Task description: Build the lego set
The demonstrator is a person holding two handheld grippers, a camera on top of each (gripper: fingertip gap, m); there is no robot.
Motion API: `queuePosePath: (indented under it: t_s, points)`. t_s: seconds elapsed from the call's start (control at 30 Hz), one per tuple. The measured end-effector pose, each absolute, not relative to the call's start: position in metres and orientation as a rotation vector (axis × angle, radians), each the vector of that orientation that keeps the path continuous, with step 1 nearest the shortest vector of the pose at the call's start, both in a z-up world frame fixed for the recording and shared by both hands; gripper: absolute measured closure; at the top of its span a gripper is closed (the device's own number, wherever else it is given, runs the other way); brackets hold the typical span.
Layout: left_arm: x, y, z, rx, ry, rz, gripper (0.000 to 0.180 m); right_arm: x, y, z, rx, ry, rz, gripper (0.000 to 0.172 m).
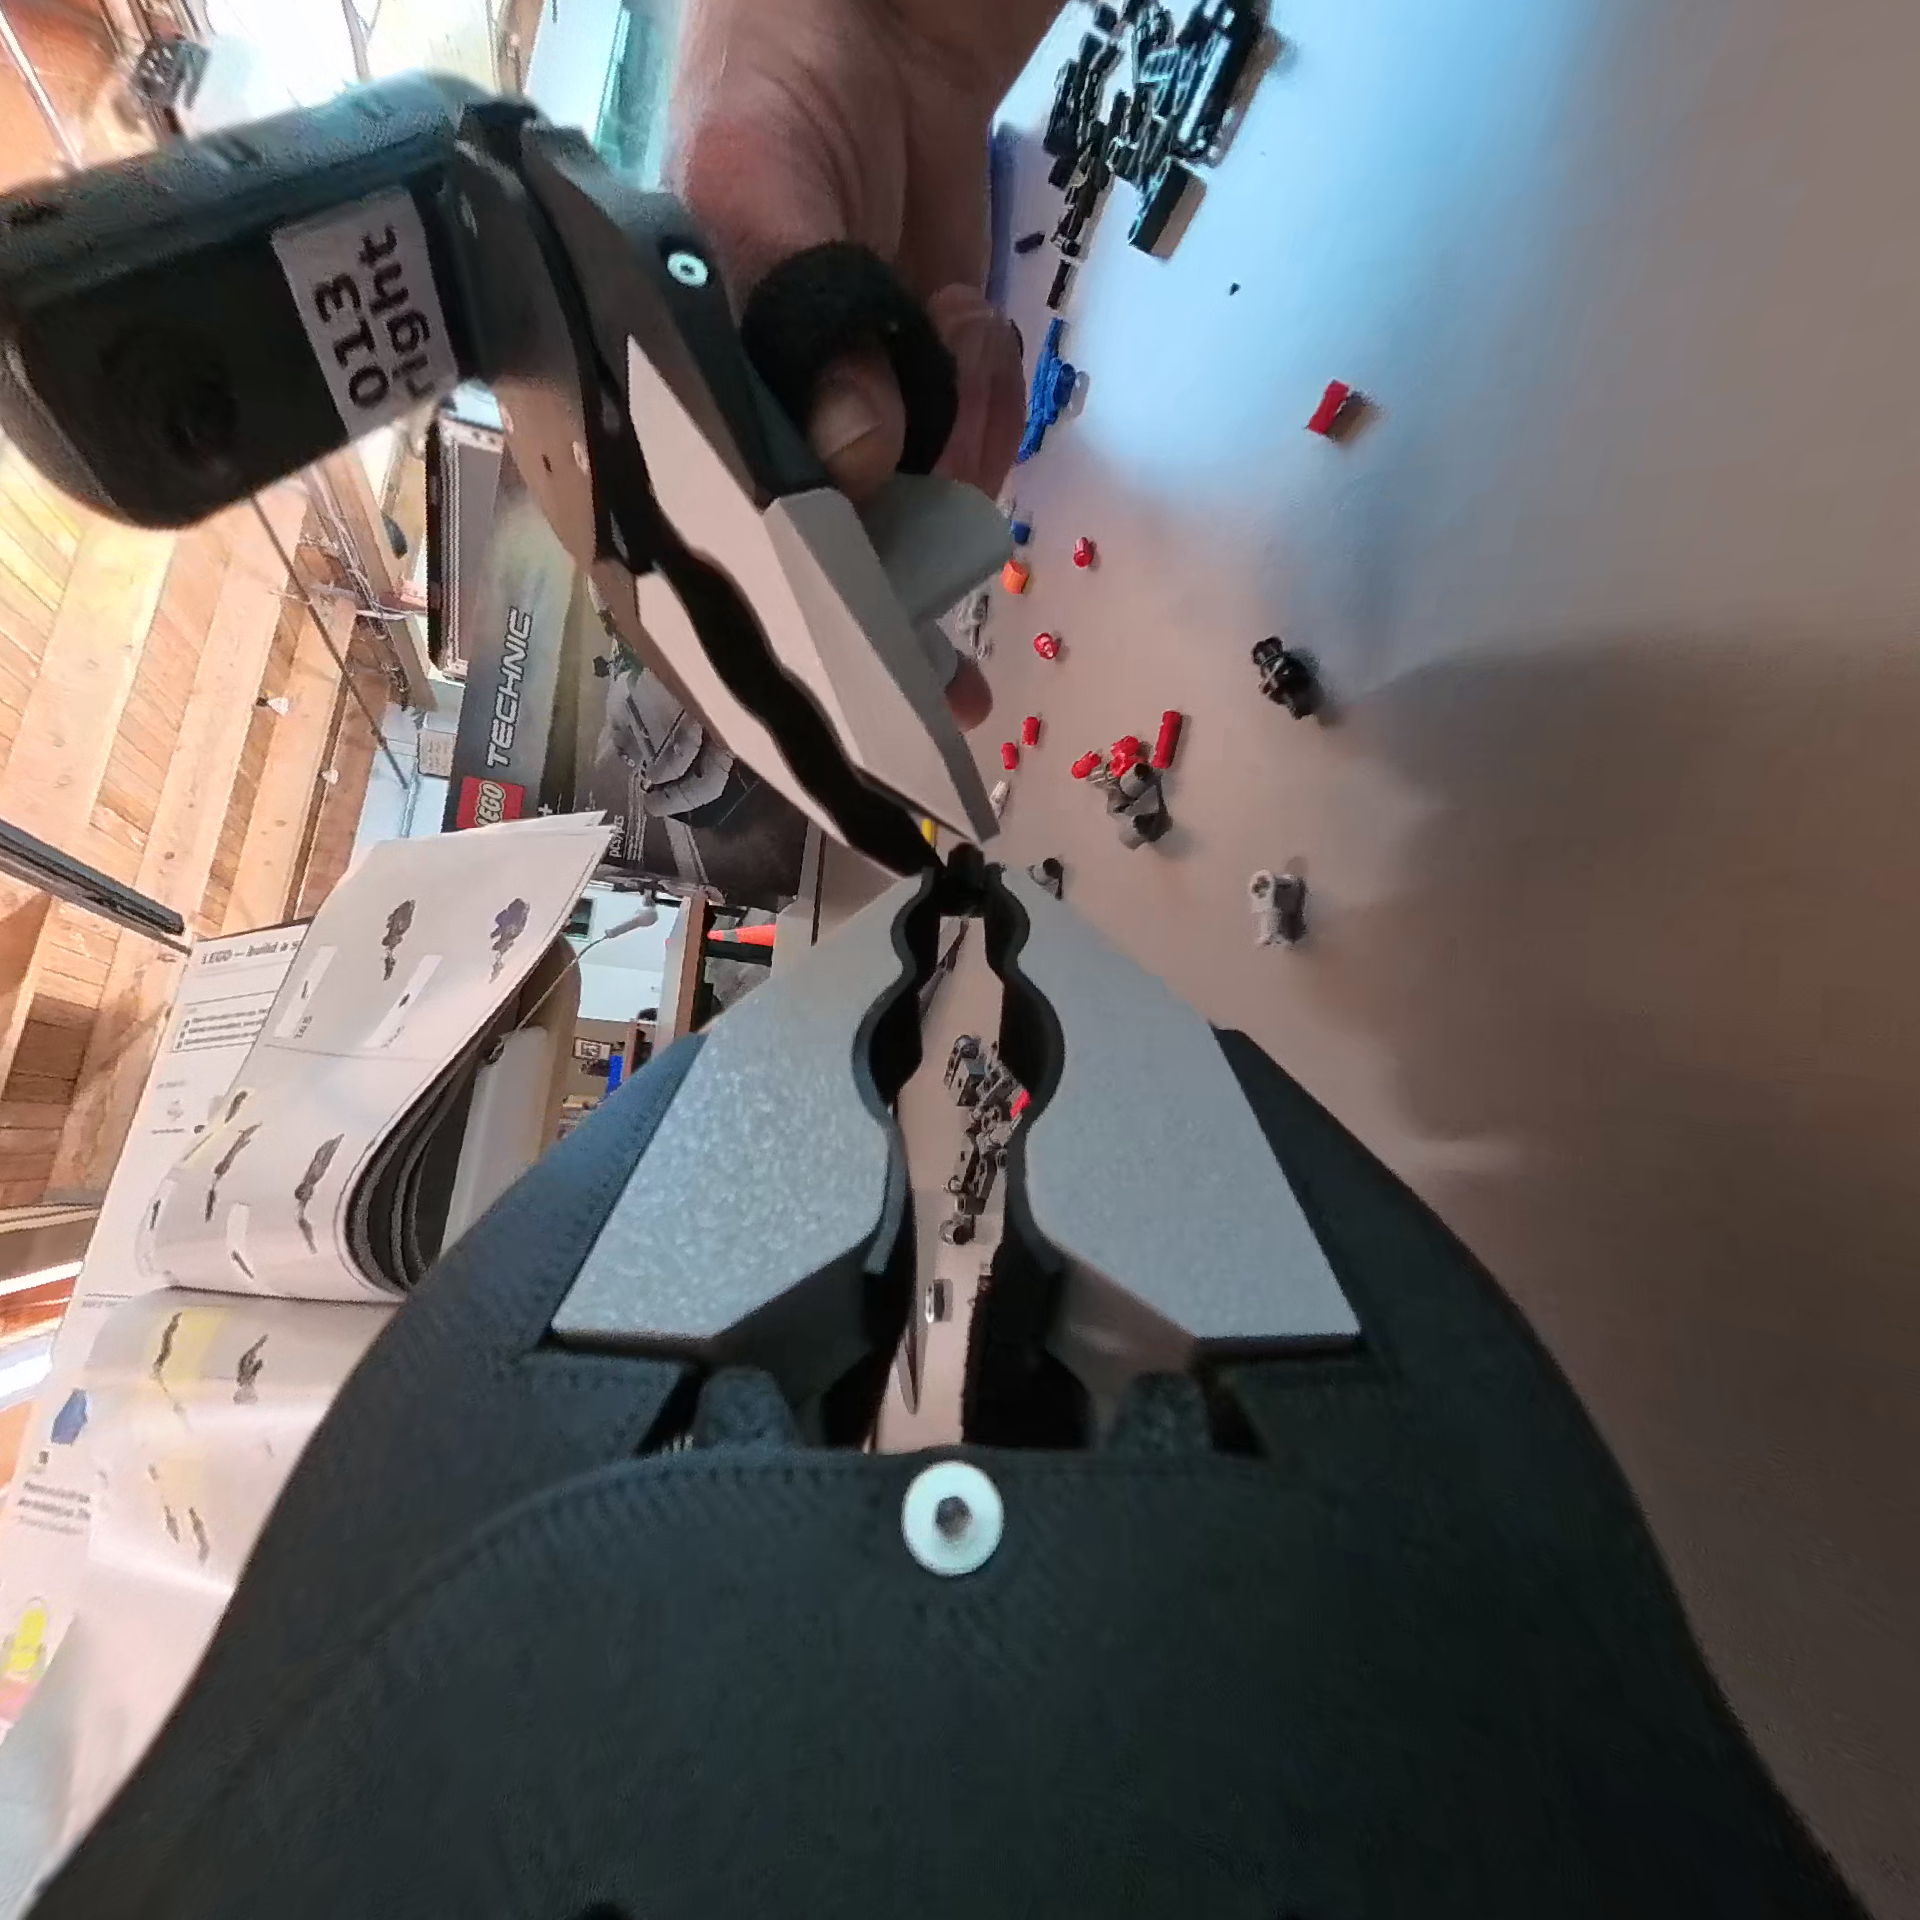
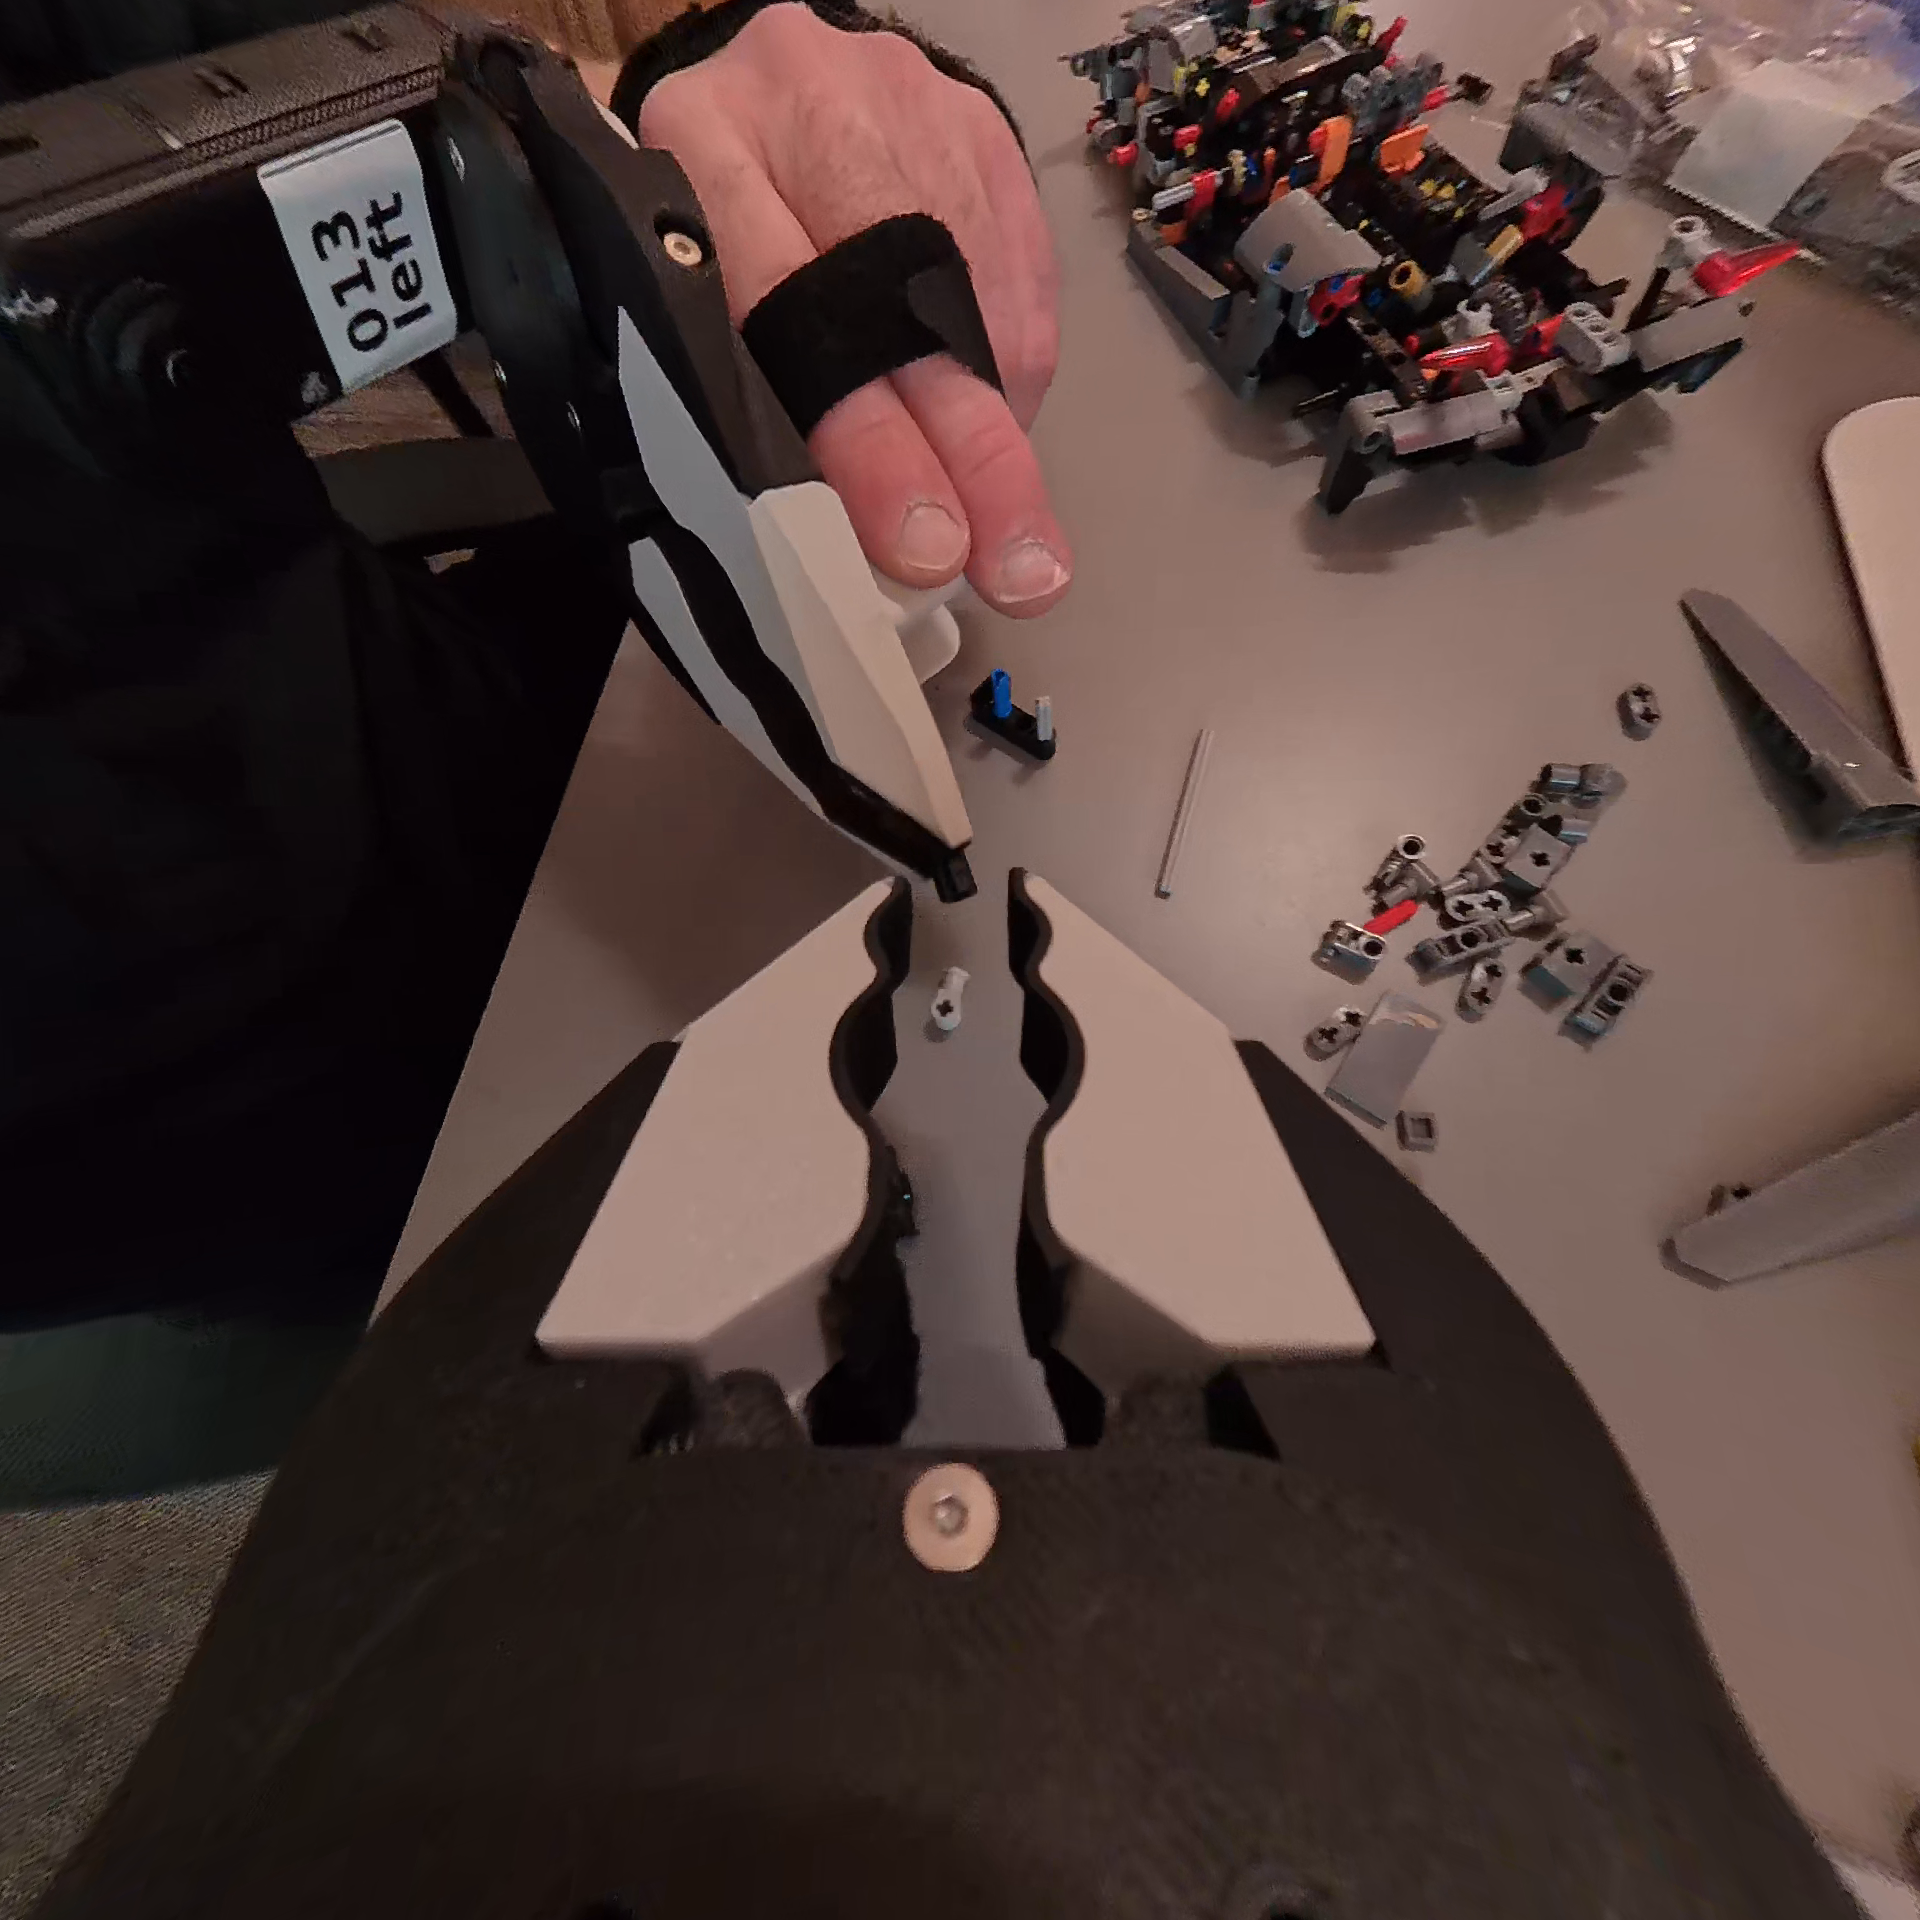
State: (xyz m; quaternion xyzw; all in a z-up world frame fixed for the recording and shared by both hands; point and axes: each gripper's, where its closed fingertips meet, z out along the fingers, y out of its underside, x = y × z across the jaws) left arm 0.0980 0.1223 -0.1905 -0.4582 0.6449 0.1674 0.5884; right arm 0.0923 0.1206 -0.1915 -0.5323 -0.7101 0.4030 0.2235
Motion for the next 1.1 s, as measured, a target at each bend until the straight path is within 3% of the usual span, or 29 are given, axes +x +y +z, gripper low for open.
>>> queuePosePath:
  t_s: [1.1]
  points:
    - [0.069, 0.106, -0.173, -1.379, 1.298, 0.009, 0.175, 0.151, 0.121, -0.215, -1.39, -1.894, 0.433, 0.158]
